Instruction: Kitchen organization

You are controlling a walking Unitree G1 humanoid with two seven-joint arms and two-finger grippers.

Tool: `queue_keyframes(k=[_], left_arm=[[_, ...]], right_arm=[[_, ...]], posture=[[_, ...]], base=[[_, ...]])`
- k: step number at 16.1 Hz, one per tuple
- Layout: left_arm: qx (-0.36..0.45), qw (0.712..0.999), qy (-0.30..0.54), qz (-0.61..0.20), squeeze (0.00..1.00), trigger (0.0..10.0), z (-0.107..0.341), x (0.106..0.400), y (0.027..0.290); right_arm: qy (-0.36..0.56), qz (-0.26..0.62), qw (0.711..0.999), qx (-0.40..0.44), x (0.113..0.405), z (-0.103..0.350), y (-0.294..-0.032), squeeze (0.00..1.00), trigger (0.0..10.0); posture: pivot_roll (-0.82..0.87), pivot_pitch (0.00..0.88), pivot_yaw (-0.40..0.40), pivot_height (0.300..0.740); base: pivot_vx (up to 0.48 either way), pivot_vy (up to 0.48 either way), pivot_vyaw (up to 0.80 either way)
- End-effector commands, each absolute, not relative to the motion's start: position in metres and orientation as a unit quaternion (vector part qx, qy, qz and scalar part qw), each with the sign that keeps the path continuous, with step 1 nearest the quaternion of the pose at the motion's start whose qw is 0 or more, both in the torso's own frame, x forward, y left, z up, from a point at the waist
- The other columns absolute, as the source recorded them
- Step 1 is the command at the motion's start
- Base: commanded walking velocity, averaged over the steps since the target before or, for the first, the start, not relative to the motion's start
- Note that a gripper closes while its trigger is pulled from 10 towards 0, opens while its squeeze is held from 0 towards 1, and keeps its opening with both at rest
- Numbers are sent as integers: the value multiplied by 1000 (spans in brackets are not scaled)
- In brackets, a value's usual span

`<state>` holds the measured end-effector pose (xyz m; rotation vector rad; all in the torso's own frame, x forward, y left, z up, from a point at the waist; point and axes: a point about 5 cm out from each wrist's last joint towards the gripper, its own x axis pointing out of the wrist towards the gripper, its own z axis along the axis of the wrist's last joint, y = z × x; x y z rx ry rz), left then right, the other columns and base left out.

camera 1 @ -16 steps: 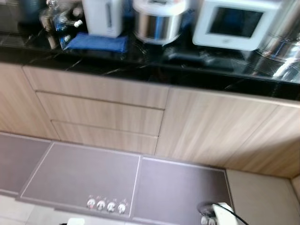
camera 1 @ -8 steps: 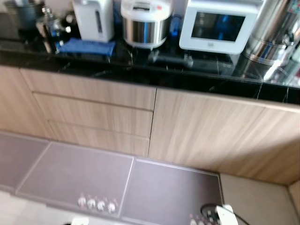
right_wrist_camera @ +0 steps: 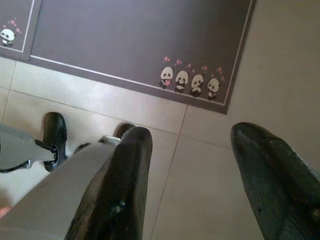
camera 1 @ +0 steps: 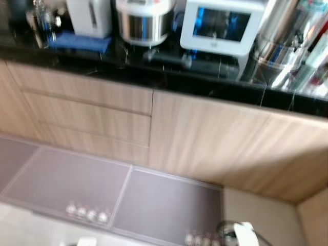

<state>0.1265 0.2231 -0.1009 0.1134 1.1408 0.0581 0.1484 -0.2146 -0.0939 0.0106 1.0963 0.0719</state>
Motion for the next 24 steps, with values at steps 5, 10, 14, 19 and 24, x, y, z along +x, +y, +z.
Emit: queue_keyframes(k=[5,10,14,19,24], left_arm=[[79,831,550,-13,0,10000,-103,125,218],[112,826,552,-22,0,10000,-100,123,233],[118,831,543,-34,0,10000,-98,126,233],[91,835,542,-29,0,10000,-102,125,220],[71,836,544,2,0,10000,-103,122,218]], right_arm=[[515,8,856,26,148,-95,-213,0,10000],[514,6,856,52,146,-98,-198,0,10000],[512,45,857,23,149,-97,-195,0,10000],[513,-5,858,33,146,-96,-212,0,10000],[512,14,858,20,146,-95,-215,0,10000]], posture=[[82,0,-30,740],[58,0,33,740],[20,0,12,740],[41,0,-35,740],[64,0,-77,740]], base=[[0,-302,0],[0,-301,0],[0,-301,0],[0,-60,0],[0,0,-454]])
